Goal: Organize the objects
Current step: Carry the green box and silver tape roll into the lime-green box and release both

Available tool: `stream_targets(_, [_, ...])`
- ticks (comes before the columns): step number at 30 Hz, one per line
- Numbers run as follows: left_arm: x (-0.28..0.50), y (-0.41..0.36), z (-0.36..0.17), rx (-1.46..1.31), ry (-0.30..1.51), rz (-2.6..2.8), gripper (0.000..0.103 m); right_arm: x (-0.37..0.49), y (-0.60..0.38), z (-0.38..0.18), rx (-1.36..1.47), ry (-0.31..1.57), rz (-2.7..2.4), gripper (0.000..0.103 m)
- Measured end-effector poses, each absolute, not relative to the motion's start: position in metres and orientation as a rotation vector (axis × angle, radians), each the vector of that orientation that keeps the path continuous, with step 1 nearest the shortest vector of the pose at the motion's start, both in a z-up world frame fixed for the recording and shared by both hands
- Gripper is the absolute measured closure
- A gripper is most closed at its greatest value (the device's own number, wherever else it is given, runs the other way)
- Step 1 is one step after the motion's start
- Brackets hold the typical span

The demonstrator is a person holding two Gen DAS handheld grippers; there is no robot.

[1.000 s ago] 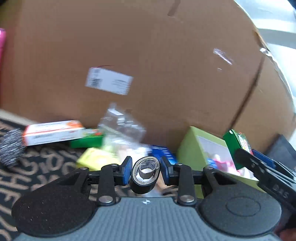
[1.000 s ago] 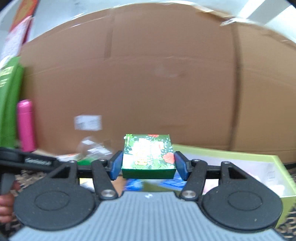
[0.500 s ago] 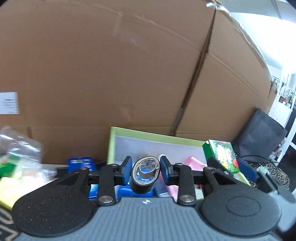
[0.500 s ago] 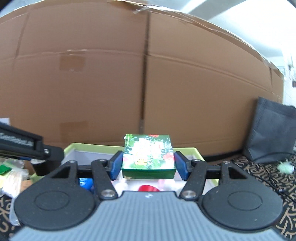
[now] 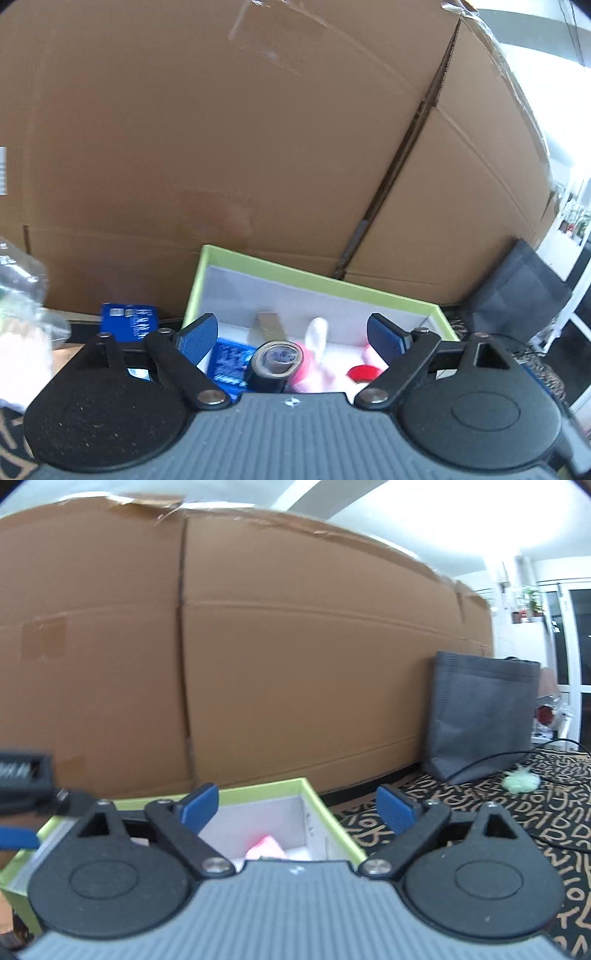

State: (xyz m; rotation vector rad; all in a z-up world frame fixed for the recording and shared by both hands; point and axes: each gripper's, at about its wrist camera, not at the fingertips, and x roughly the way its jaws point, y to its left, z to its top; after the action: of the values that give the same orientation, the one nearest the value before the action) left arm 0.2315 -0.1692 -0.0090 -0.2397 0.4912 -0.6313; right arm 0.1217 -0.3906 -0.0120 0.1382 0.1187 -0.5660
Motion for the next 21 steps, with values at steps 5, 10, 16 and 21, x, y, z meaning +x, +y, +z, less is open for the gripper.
stream_targets(5, [0.223,-0.15,-0.014,-0.257,0.485,-0.656,0.012,0.114,-0.391,-0.009,0.145,0.116,-0.54,0.003])
stream_targets(10, [0.2,-0.122,-0.014,-0.254,0.436,-0.622,0.011,0.113,-0.368,-0.005,0.073,0.077,-0.456,0.0])
stream_targets(16, [0.179,-0.074,-0.027,-0.266,0.392,-0.56,0.011,0.111,-0.347,-0.003,0.044,0.052,-0.344,0.0])
stream_targets(21, [0.175,-0.029,-0.043,-0.221,0.413,-0.456,0.011,0.112,-0.334,-0.005,0.076,0.068,-0.218,0.0])
